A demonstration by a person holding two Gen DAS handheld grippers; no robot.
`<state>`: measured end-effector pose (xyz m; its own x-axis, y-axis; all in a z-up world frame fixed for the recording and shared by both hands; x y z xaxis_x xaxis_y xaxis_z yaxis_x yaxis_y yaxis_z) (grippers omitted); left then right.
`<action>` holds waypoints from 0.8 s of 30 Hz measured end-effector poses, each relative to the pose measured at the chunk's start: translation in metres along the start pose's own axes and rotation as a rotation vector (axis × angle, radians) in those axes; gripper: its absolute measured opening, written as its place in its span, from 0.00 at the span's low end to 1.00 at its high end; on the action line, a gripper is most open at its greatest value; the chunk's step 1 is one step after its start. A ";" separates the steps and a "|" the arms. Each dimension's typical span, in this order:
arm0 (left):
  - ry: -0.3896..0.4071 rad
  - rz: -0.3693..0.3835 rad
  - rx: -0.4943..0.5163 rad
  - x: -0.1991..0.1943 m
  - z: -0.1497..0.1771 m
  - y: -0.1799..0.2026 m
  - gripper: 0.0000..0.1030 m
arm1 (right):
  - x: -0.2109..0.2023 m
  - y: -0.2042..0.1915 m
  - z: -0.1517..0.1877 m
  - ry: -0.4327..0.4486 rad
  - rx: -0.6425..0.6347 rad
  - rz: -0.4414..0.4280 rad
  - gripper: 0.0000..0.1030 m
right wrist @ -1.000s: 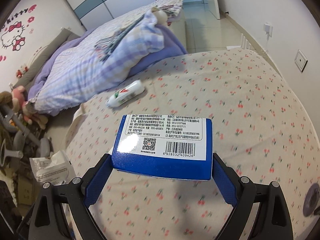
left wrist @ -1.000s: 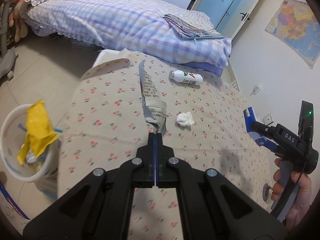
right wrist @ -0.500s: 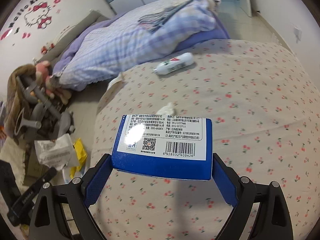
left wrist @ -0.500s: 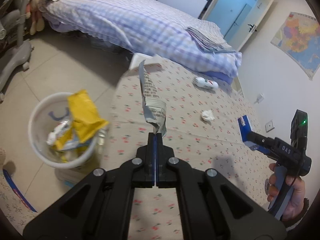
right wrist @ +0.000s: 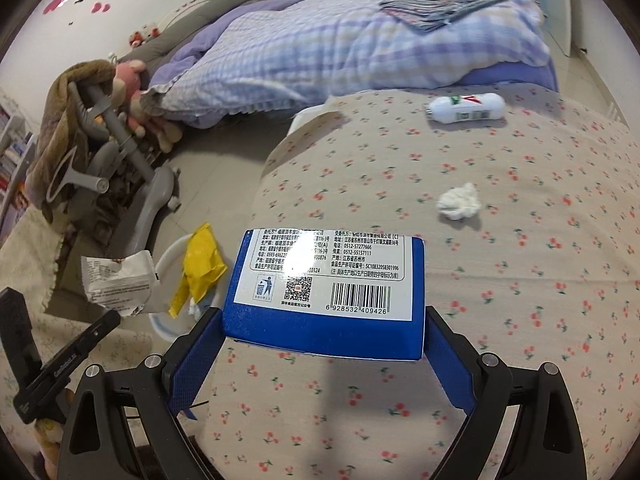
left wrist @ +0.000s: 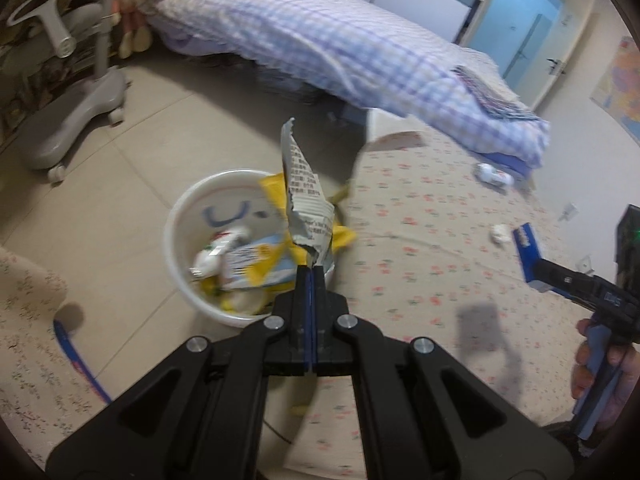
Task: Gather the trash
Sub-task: 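Release the foil wrapper from the left tool into the wastebasket while the right tool holds the box, then drop the blue box from the right tool into the wastebasket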
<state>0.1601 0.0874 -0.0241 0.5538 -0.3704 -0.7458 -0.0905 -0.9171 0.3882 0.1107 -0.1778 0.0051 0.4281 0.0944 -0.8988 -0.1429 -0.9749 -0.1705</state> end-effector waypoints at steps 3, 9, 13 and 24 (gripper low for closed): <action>-0.006 -0.046 -0.032 0.003 -0.002 -0.022 0.00 | 0.007 -0.019 0.000 -0.009 -0.026 -0.011 0.93; -0.034 -0.103 -0.065 0.017 -0.004 -0.055 0.00 | 0.020 -0.055 0.002 -0.026 -0.073 -0.034 0.93; -0.048 -0.122 -0.049 0.026 -0.006 -0.068 0.00 | 0.028 -0.075 0.004 -0.036 -0.096 -0.048 0.93; -0.041 -0.256 -0.151 -0.001 0.000 -0.103 0.81 | 0.050 -0.128 0.000 -0.051 -0.135 -0.092 0.93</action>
<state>0.1689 0.1825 -0.0639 0.5087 -0.1383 -0.8498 0.1736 -0.9503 0.2586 0.1508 -0.0482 -0.0181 0.3879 0.1915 -0.9016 0.0173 -0.9795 -0.2006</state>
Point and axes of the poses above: each gripper's, at about its wrist camera, not at the fingertips, and x roughly the way its jaws point, y to its right, z to its underside, the point moved 5 cm from there along x, roughly the way its jaws point, and after that the axes turned 13 degrees about z, right-handed, at the moved point
